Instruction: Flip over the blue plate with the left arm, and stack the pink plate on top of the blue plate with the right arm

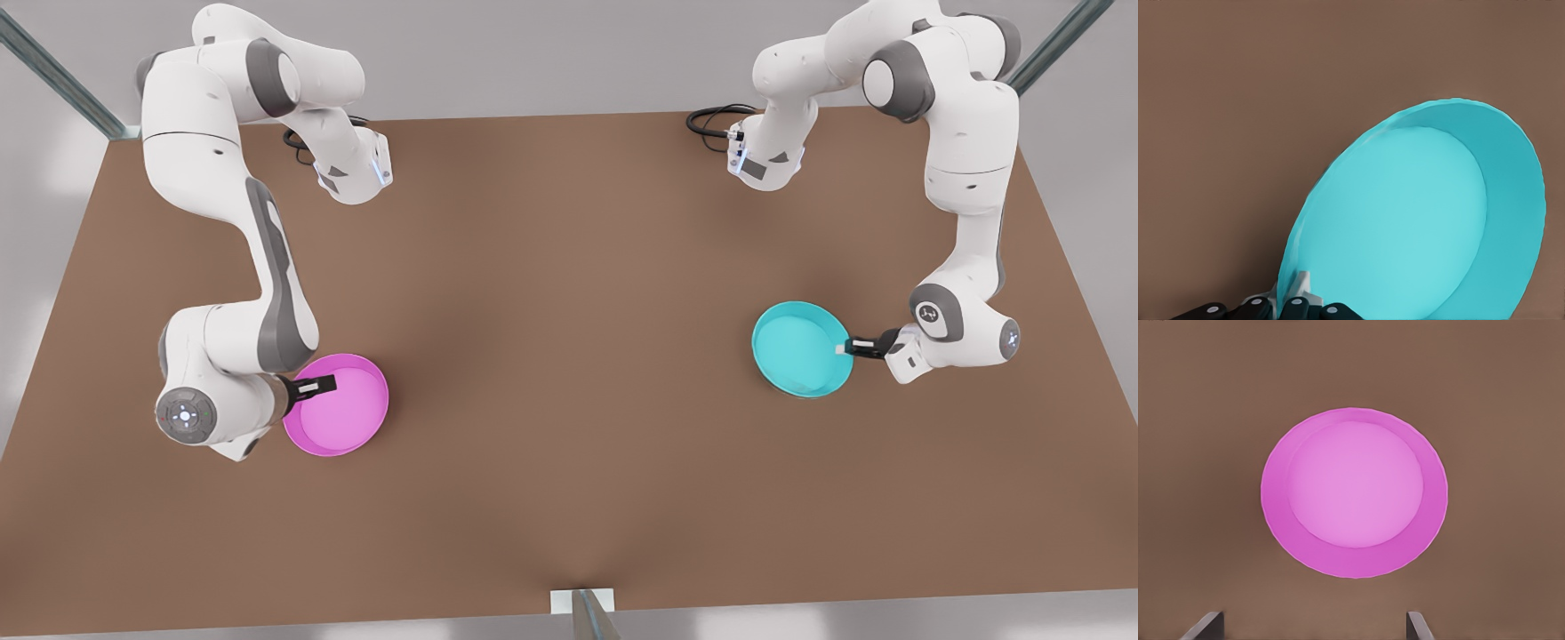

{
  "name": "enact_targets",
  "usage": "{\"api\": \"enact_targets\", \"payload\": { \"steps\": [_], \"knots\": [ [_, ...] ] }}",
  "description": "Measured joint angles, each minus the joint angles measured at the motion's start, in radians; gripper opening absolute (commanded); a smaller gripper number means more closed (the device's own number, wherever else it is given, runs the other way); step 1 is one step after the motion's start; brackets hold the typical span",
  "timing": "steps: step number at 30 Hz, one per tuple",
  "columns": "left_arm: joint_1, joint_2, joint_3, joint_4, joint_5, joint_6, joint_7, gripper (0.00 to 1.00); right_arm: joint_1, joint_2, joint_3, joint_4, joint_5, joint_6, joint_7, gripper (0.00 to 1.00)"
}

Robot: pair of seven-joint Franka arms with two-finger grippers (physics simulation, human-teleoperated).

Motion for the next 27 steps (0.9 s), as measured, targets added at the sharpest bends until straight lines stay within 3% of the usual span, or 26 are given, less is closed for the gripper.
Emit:
{"api": "enact_targets", "payload": {
  "steps": [12, 24, 27],
  "knots": [
    [-0.002, -0.017, 0.000, 0.003, 0.010, -0.012, -0.002, 0.23, 0.043, 0.000, 0.001, 0.042, 0.009, -0.041, 0.014, 1.00],
    [-0.045, -0.024, 0.000, 0.210, 0.143, -0.165, -0.208, 0.23, 0.033, 0.006, 0.000, 0.042, 0.012, -0.011, 0.086, 1.00],
    [-0.121, -0.025, 0.001, 0.349, 0.272, -0.317, -0.356, 0.23, 0.049, 0.002, -0.001, 0.044, -0.002, -0.003, 0.086, 1.00]
  ]
}}
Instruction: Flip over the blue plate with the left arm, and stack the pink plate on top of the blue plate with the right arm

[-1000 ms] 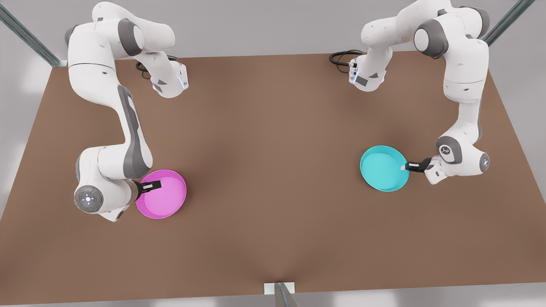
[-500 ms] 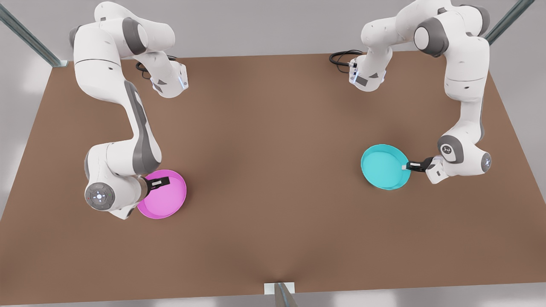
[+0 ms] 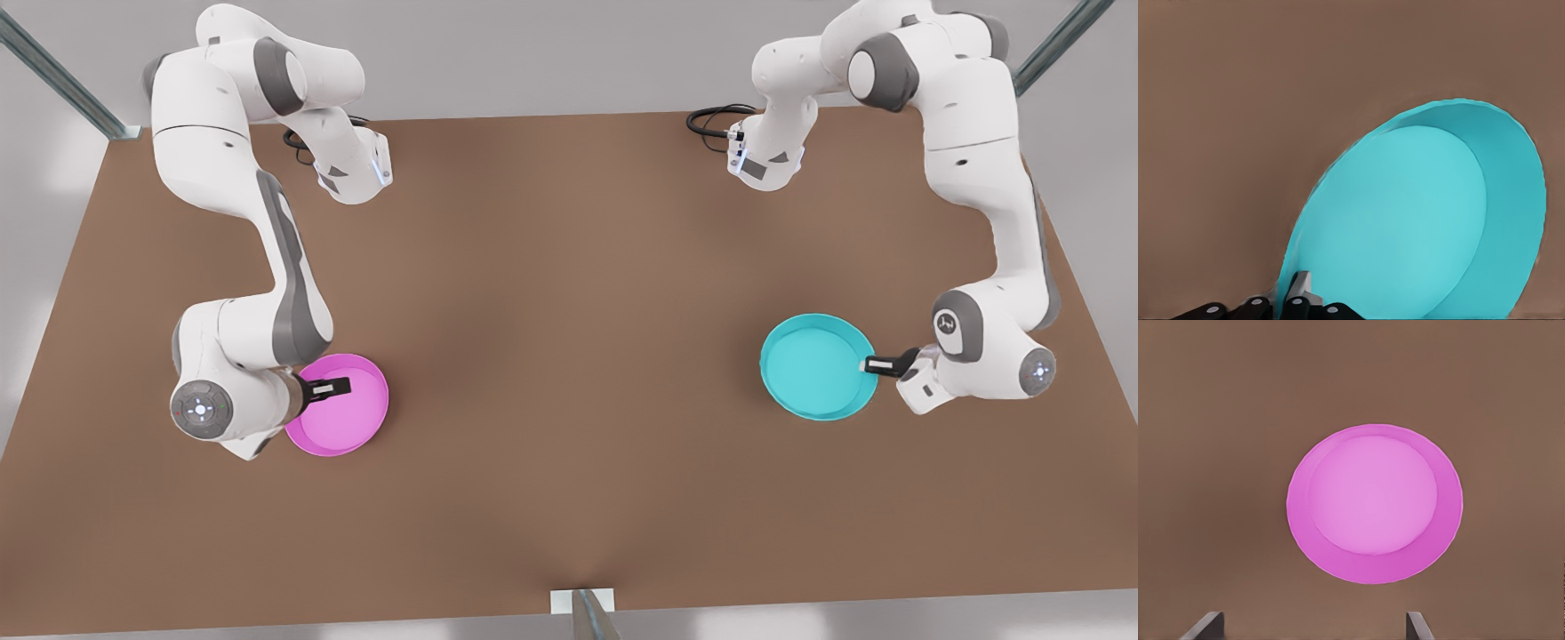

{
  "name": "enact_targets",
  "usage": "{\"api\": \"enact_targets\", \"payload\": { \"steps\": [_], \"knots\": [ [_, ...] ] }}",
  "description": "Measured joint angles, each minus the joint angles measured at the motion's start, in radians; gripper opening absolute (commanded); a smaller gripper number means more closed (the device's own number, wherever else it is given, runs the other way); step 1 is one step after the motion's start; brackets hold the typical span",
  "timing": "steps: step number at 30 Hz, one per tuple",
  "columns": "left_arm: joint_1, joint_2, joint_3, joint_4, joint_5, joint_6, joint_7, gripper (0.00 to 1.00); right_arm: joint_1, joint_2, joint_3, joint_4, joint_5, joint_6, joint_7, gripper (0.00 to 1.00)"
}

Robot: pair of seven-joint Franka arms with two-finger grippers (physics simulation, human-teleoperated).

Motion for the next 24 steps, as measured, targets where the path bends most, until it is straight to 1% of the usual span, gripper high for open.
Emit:
{"api": "enact_targets", "payload": {
  "steps": [1, 4, 7, 12, 19, 24],
  "knots": [
    [-0.031, 0.000, 0.000, 0.031, 0.044, -0.032, -0.033, 0.23, -0.004, 0.001, 0.001, -0.001, 0.001, 0.001, -0.001, 1.00],
    [-0.127, -0.013, 0.003, 0.042, 0.159, -0.036, -0.195, 0.23, -0.011, -0.001, 0.001, -0.001, 0.005, -0.001, -0.002, 1.00],
    [-0.208, -0.015, 0.003, 0.121, 0.285, -0.116, -0.314, 0.23, -0.009, -0.001, -0.001, -0.001, -0.001, -0.001, -0.003, 1.00],
    [-0.397, -0.014, 0.006, 0.178, 0.487, -0.165, -0.469, 0.23, -0.001, 0.002, -0.001, 0.008, -0.006, 0.002, -0.008, 1.00],
    [-0.600, -0.005, 0.006, 0.175, 0.803, -0.168, -0.729, 0.24, -0.005, 0.002, -0.001, 0.007, -0.006, 0.000, -0.009, 1.00],
    [-0.738, 0.014, 0.004, 0.121, 0.978, -0.192, -1.064, 0.24, -0.003, 0.004, 0.000, 0.008, -0.005, 0.002, -0.008, 1.00]
  ]
}}
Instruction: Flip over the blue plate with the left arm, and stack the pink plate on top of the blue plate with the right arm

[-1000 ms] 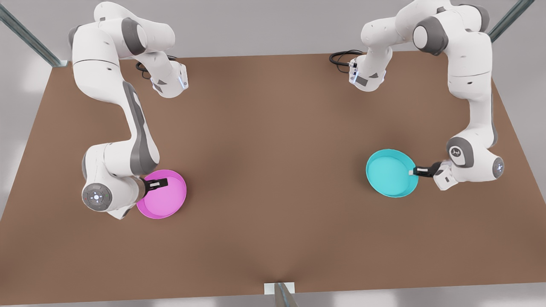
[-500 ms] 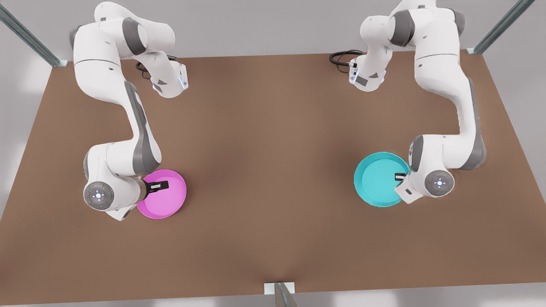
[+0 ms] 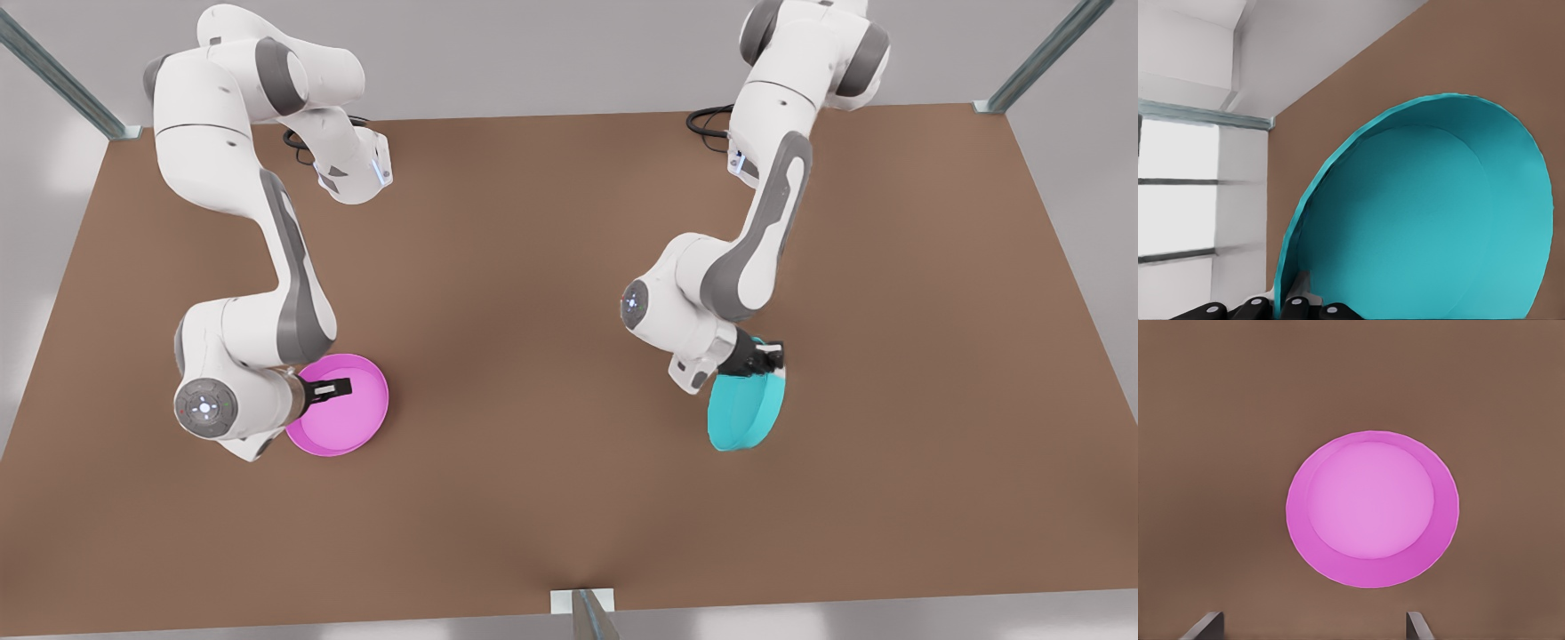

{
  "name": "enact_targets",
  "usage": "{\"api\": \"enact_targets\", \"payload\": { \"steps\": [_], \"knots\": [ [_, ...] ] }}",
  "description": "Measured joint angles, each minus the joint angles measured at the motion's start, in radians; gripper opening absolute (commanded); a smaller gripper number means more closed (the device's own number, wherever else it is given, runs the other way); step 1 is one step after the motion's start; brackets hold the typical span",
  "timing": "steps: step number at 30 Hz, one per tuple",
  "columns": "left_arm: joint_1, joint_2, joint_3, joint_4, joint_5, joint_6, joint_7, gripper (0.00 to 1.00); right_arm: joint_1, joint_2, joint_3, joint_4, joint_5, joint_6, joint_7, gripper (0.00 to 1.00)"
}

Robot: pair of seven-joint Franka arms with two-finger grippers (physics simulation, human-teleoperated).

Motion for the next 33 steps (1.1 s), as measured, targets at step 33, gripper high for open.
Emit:
{"api": "enact_targets", "payload": {
  "steps": [33],
  "knots": [
    [-0.410, 0.344, -0.009, -0.049, 0.430, -0.500, -0.720, 0.24, -0.148, -0.170, 0.003, -0.405, 0.058, 0.356, -0.061, 1.00]
  ]
}}
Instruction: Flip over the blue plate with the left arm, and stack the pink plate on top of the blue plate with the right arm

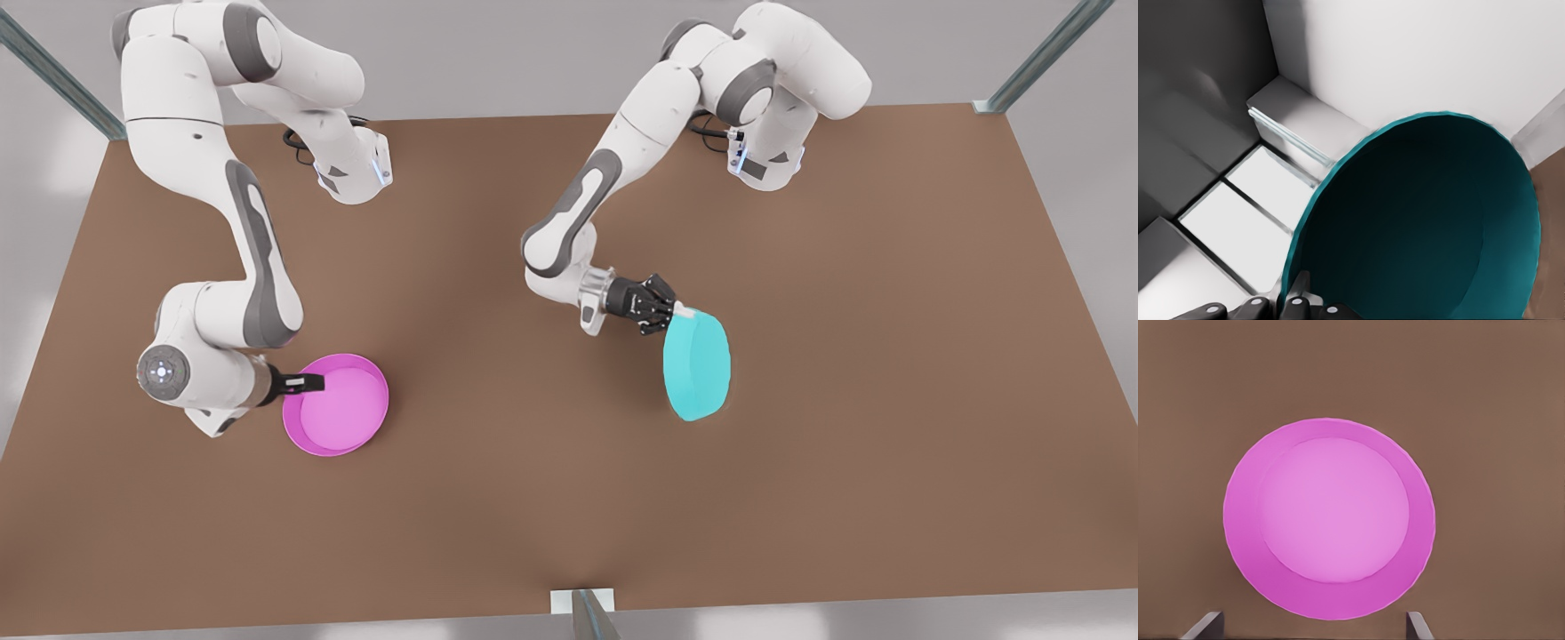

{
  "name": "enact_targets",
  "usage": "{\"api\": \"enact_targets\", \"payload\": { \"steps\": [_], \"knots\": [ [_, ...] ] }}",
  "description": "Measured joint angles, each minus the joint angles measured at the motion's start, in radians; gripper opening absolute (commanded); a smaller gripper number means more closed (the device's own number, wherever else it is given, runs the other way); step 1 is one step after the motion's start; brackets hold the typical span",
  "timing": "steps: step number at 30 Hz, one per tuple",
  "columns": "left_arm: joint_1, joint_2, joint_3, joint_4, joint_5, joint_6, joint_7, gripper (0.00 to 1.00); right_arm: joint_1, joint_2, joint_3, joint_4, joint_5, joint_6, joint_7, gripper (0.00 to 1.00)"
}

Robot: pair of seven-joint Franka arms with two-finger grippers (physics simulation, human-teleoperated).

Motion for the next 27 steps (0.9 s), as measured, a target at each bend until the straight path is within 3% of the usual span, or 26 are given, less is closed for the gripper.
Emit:
{"api": "enact_targets", "payload": {
  "steps": [10, 13, 19, 21, 22, 24, 27],
  "knots": [
    [-0.047, 0.087, 0.000, 0.024, 0.032, -0.034, -0.033, 0.24, -0.229, 0.117, 0.000, 0.017, -0.003, 0.052, -0.342, 1.00],
    [-0.069, 0.115, 0.000, 0.040, 0.033, -0.034, -0.054, 0.24, -0.224, 0.114, 0.000, -0.067, 0.087, 0.111, -0.280, 1.00],
    [-0.087, 0.141, 0.000, 0.060, 0.030, -0.034, -0.069, 0.24, -0.198, 0.164, 0.002, -0.055, 0.132, 0.160, -0.172, 1.00],
    [-0.092, 0.141, -0.001, 0.061, 0.027, -0.032, -0.067, 0.37, -0.199, 0.169, 0.002, -0.054, 0.132, 0.160, -0.180, 1.00],
    [-0.090, 0.141, -0.002, 0.065, 0.025, -0.031, -0.066, 0.53, -0.199, 0.170, 0.002, -0.055, 0.132, 0.163, -0.181, 1.00],
    [-0.090, 0.141, -0.003, 0.077, 0.018, -0.025, -0.068, 1.00, -0.198, 0.184, 0.002, -0.055, 0.131, 0.169, -0.189, 1.00],
    [-0.093, 0.160, -0.003, 0.089, 0.012, -0.028, -0.108, 1.00, -0.181, 0.192, 0.002, -0.070, 0.109, 0.169, -0.328, 1.00]
  ]
}}
